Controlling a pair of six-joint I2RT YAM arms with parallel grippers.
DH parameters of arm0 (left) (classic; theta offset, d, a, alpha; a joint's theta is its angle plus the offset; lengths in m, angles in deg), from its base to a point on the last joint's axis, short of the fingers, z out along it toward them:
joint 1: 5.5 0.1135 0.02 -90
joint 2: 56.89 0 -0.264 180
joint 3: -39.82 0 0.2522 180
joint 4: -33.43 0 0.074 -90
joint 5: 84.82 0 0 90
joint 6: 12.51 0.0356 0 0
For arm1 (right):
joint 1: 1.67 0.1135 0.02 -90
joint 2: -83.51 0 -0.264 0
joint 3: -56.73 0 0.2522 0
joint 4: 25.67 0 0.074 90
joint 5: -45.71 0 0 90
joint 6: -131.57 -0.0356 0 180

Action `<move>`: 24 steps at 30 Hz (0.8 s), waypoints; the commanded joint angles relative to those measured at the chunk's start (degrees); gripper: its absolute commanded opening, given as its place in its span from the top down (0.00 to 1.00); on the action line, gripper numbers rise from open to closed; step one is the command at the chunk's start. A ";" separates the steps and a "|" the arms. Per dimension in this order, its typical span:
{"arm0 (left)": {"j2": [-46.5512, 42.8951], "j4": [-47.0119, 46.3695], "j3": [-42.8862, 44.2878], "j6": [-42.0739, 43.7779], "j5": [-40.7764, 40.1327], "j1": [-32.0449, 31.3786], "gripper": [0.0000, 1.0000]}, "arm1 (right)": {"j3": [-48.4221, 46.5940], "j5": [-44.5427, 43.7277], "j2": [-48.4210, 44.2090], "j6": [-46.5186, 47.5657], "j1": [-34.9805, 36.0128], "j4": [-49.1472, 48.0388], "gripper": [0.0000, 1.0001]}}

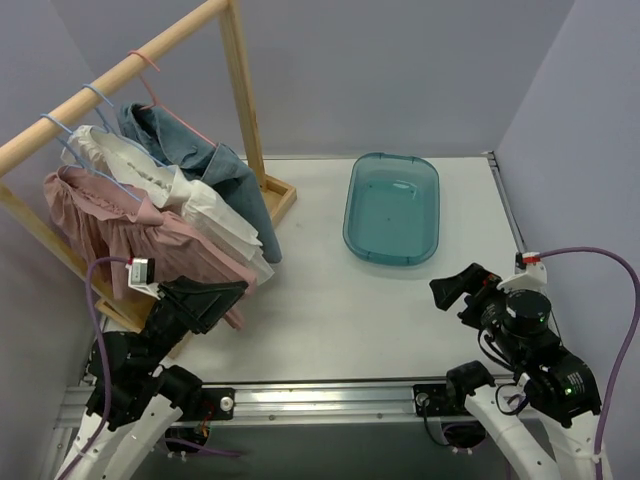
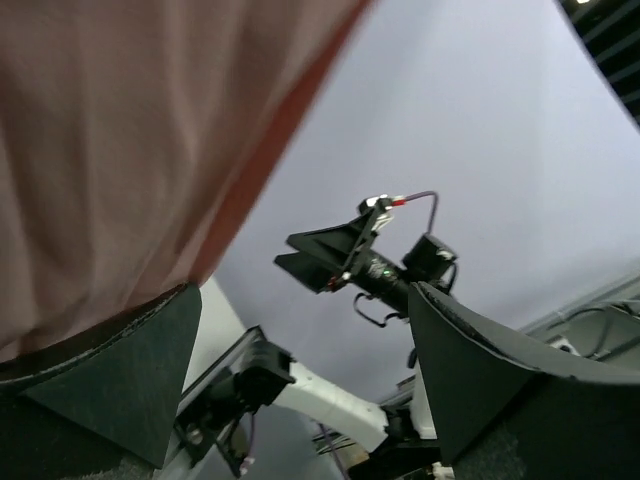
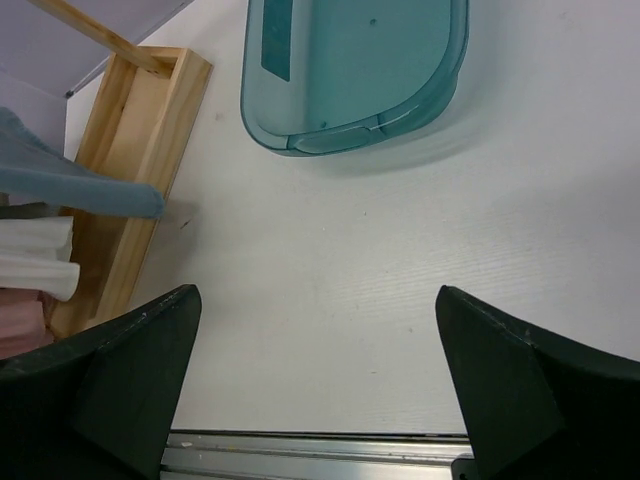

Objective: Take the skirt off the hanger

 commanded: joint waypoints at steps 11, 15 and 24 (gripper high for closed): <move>15.32 39.57 23.33 27.59 -10.05 -0.09 0.19 | 2.39 -2.00 6.45 1.08 0.29 -1.96 0.00; 19.97 47.04 31.85 33.66 -17.25 -0.09 0.27 | 3.27 -1.39 7.50 1.34 0.29 -3.11 0.00; 31.75 45.39 47.68 38.94 -19.99 -0.09 0.29 | 3.45 1.17 10.14 1.51 0.29 -5.66 0.00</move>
